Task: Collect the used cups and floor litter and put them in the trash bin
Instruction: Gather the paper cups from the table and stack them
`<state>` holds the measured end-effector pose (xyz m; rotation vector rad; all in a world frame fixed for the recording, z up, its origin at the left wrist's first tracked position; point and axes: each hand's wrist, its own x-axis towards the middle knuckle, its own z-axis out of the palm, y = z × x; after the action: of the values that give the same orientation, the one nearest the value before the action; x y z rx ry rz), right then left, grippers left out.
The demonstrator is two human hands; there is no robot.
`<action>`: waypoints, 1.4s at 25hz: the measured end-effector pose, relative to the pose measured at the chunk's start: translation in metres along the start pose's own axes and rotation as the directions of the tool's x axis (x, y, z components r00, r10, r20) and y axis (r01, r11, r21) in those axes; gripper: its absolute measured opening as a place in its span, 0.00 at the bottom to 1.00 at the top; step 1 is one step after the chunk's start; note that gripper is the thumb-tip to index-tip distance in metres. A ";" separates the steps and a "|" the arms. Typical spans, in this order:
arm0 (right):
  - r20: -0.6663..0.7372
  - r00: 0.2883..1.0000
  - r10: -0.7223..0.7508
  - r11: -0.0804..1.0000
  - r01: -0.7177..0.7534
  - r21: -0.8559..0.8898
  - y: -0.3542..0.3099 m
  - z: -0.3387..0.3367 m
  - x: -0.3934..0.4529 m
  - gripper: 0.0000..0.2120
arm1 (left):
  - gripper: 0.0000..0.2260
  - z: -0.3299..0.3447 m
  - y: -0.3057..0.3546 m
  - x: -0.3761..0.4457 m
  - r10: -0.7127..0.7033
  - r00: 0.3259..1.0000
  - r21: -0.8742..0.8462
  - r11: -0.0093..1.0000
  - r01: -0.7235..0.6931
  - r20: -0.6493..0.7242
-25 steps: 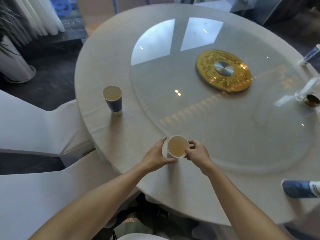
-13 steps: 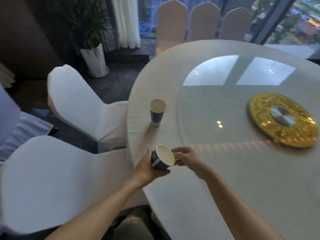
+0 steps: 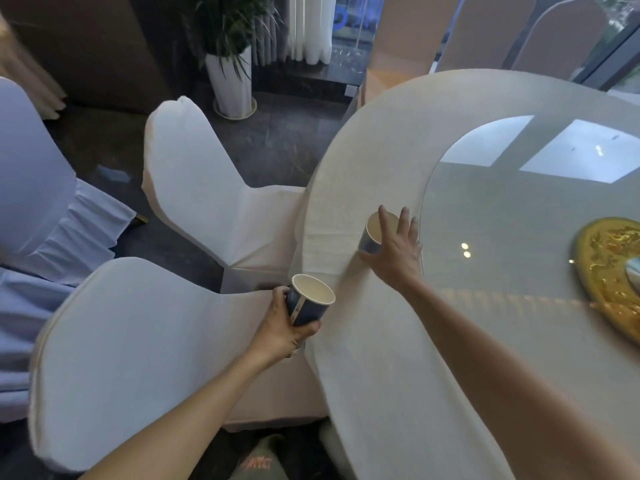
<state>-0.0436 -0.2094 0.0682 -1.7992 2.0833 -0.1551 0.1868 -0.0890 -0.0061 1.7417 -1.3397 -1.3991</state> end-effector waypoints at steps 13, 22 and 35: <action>0.003 0.992 0.127 0.983 -0.127 0.133 0.008 0.026 0.011 0.37 | 0.32 -0.020 -0.003 0.037 -0.049 0.961 0.155 0.988 0.007 0.271; -0.138 0.887 0.441 0.728 -0.264 0.632 0.101 -0.015 -0.146 0.33 | 0.32 0.064 0.037 0.002 0.064 0.873 0.314 0.918 -0.242 0.483; 0.178 0.803 0.569 0.452 -0.486 0.748 0.223 0.036 -0.498 0.53 | 0.32 0.271 0.025 -0.277 0.213 0.545 0.258 0.706 -0.659 0.811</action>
<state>-0.1854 0.3192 0.0679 -0.5822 2.0509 -0.8349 -0.0668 0.2013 0.0396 0.8763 -2.6526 -1.5306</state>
